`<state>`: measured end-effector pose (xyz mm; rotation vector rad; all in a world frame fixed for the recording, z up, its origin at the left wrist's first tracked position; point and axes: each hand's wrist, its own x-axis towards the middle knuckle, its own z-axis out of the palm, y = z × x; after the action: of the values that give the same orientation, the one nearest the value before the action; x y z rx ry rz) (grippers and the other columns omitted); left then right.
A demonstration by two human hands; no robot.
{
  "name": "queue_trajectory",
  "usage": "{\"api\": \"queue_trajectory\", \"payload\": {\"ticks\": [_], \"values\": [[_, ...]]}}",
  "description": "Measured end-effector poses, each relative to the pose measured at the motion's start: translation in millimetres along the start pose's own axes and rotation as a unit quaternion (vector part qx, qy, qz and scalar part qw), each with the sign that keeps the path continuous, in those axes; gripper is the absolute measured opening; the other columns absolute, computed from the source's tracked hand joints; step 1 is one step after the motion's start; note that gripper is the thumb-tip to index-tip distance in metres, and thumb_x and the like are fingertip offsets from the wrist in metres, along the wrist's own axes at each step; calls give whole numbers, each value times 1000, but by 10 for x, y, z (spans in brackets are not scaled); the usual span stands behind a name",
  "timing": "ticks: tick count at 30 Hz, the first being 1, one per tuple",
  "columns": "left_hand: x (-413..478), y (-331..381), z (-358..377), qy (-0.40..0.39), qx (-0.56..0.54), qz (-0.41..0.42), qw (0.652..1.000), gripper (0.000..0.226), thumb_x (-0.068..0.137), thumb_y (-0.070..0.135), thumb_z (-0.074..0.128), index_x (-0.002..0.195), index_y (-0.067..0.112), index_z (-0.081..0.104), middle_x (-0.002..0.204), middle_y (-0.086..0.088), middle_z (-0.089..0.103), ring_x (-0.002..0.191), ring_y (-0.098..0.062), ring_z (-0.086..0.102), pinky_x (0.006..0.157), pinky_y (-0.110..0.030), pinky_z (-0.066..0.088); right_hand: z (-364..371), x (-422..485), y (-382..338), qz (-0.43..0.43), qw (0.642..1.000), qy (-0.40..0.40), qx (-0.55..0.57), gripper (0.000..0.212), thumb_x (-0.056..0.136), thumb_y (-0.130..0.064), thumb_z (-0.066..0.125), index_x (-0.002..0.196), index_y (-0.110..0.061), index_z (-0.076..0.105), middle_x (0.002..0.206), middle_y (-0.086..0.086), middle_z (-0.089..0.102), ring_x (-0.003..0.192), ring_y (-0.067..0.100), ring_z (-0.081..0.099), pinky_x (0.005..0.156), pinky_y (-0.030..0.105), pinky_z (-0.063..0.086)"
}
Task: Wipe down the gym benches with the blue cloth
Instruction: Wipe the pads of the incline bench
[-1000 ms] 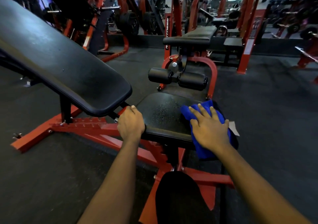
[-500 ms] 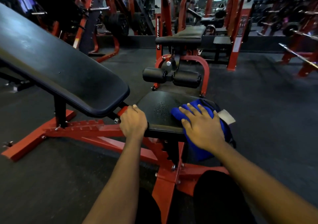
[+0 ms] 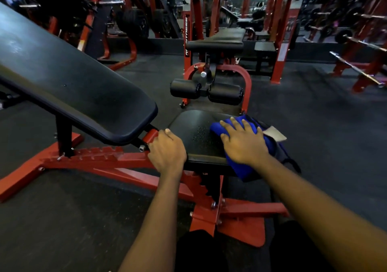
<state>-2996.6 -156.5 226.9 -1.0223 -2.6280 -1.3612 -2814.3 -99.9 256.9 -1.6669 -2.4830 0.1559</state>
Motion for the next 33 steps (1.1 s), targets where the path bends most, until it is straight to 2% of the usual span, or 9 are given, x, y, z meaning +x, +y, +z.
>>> {"api": "queue_trajectory", "payload": {"ticks": [5, 8, 10, 13, 17, 20, 23, 27, 33], "values": [[-10, -5, 11, -4, -15, -3, 1000, 42, 102, 32, 30, 104, 7, 64, 103, -18, 67, 99, -38, 60, 86, -49, 46, -115, 820, -138, 68, 995, -69, 1, 57, 100, -39, 26, 156, -31, 17, 165, 0, 7, 150, 33, 9, 113, 69, 5], [-33, -18, -8, 3, -13, -9, 1000, 41, 102, 31, 31, 102, 8, 64, 101, -16, 67, 96, -36, 60, 84, -47, 46, -144, 747, -208, 74, 995, -73, 3, 58, 99, -39, 27, 155, -28, 20, 164, 3, 14, 147, 36, 17, 113, 68, 7], [-42, -3, -23, 4, -25, -8, 1000, 41, 102, 31, 31, 102, 8, 64, 100, -16, 67, 96, -35, 60, 83, -47, 45, -109, 528, -178, 66, 997, -47, -1, 58, 101, -44, 22, 156, -29, 17, 165, 1, 9, 149, 35, 14, 116, 63, 9], [-43, 19, -41, 0, -22, -17, 1000, 41, 102, 31, 32, 104, 7, 65, 103, -17, 67, 99, -36, 59, 84, -48, 44, -201, 185, -99, 10, 995, -91, -48, 60, 100, -51, 20, 157, -34, 9, 166, -2, 3, 150, 31, 9, 118, 57, 13], [-23, 45, -34, 8, -25, -14, 1000, 41, 102, 30, 32, 105, 8, 65, 103, -17, 67, 99, -36, 60, 84, -47, 45, -389, 39, 128, -63, 983, -124, -117, 68, 92, -74, 25, 153, -49, 6, 165, -11, 3, 151, 28, 6, 114, 64, 9], [-44, 8, -3, 8, -32, -17, 999, 42, 102, 31, 31, 103, 8, 66, 102, -16, 68, 97, -36, 60, 84, -47, 46, -293, 153, 274, -50, 991, -123, -22, 74, 76, -90, 25, 144, -65, 7, 163, -19, -6, 151, 26, -11, 110, 73, 1], [-32, 2, -4, -3, -33, -19, 999, 42, 102, 32, 31, 100, 8, 66, 102, -16, 68, 97, -35, 61, 84, -47, 46, -151, 234, 212, -21, 995, -95, -4, 65, 87, -81, 26, 146, -62, 8, 164, -16, -4, 151, 26, -9, 113, 70, 6], [-12, -65, -45, -27, -61, -15, 998, 42, 103, 32, 31, 104, 7, 65, 106, -18, 66, 102, -38, 58, 86, -46, 43, -32, -7, 127, -50, 998, -22, -30, 60, 96, -68, 18, 152, -50, 7, 165, -10, 2, 152, 22, 1, 119, 58, 9], [15, -216, -36, -49, -111, -3, 993, 41, 104, 37, 27, 101, 15, 61, 106, -6, 64, 104, -28, 55, 88, -42, 38, -20, 296, -4, -39, 998, -38, -14, 52, 101, -60, 18, 152, -51, 11, 165, -11, 4, 152, 27, 1, 114, 66, 10]]}}
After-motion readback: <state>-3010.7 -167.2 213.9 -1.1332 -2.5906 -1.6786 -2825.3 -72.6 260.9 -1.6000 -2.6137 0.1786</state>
